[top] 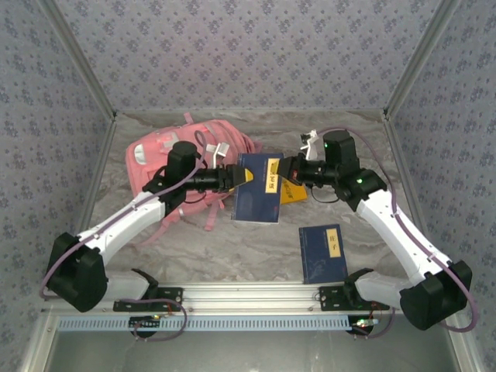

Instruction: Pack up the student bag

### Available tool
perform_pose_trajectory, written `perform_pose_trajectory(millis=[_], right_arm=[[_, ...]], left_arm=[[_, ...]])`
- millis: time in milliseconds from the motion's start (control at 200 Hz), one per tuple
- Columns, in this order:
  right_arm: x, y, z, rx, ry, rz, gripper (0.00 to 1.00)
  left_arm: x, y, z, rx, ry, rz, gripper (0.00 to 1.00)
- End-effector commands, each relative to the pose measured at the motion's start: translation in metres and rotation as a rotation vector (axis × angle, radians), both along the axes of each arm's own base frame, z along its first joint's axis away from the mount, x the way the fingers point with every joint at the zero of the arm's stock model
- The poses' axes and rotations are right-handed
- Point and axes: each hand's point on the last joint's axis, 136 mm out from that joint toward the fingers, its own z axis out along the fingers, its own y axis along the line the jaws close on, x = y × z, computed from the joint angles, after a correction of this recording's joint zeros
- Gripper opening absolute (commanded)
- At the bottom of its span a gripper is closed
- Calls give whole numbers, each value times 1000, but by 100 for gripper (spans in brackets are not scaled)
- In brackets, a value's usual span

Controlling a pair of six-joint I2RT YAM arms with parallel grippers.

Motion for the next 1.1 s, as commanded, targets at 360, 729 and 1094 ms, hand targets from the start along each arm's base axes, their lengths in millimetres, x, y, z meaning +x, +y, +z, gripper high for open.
perform_pose_trajectory(millis=[360, 729, 1094], right_arm=[[12, -38, 0, -181, -96, -171, 74], [7, -37, -8, 46, -103, -330, 100], [-3, 49, 35, 431, -158, -199, 100]], left_arm=[[-4, 6, 37, -81, -101, 20, 2], [39, 59, 92, -243, -233, 491, 0], [64, 93, 117, -432, -176, 772, 0]])
